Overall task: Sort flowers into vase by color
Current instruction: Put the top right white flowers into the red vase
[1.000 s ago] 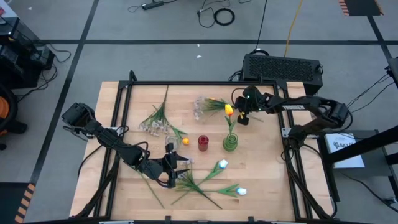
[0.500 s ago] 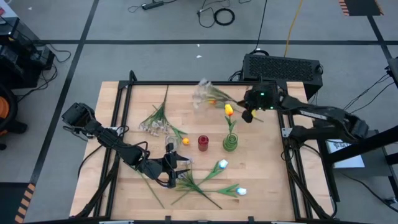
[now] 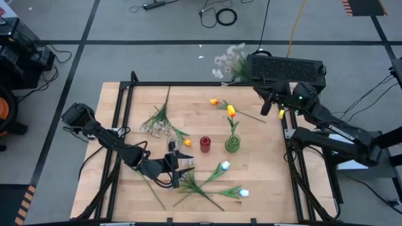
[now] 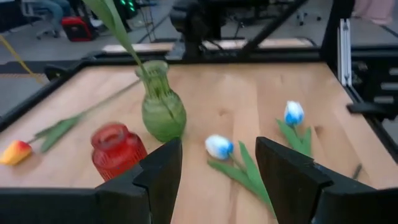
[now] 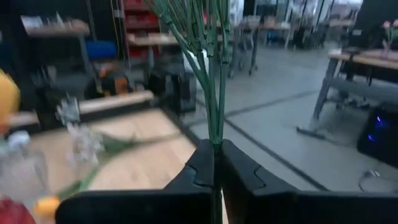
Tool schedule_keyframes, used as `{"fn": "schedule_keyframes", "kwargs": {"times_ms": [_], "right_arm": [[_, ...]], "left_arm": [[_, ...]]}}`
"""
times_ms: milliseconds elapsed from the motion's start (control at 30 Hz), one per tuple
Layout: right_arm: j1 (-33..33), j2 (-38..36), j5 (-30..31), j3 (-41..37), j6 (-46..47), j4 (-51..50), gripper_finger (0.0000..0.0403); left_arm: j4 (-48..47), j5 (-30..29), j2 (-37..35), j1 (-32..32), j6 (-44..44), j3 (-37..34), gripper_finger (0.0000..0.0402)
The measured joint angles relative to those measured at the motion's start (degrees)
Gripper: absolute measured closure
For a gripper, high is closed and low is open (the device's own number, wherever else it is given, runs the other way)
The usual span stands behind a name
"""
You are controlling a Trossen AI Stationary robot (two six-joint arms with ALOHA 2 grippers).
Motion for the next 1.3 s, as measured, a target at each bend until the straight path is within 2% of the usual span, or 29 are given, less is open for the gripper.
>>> {"fn": "schedule_keyframes", "kwargs": {"times_ms": [233,400,467,567,667,733,900,1033,1167,1300], "right_arm": [[3.9,-0.4,-8.6,2.4,7.1,11.8,0.0402],[9.1,0.3,-10.0,2.4,12.3,20.9,0.0402],[12.0,1.5,-9.9,2.4,13.5,24.6,0.0402],[16.8,4.1,-9.3,2.4,14.5,29.5,0.0402],[21.7,7.2,-6.8,2.4,13.5,32.5,0.0402],[24.8,9.6,-5.4,2.4,12.5,34.0,0.0402],[32.5,16.2,-1.4,2.4,8.9,38.4,0.0402],[38.7,18.3,7.1,2.4,2.6,39.3,0.0402],[44.6,19.4,14.4,2.4,-1.7,38.9,0.0402],[49.1,20.7,19.3,3.0,-3.3,38.8,0.0402]], "left_arm": [[0.1,-4.2,-0.9,1.0,6.2,4.9,0.019],[0.1,-4.4,-4.4,2.2,9.1,8.2,0.019],[-0.2,-3.2,-6.3,3.1,10.7,9.7,0.019],[0.4,2.2,-9.6,4.4,13.6,11.3,0.019],[1.9,8.0,-11.4,5.8,16.0,11.6,0.019],[2.2,9.6,-12.1,6.5,16.1,11.5,0.019],[1.8,9.7,-11.3,6.9,15.8,11.5,0.019],[2.8,9.3,-10.9,6.9,15.9,11.5,0.0185],[3.1,9.0,-10.9,6.9,15.8,11.5,0.0162],[7.0,9.1,-10.5,7.0,16.1,11.5,0.0119]]}}
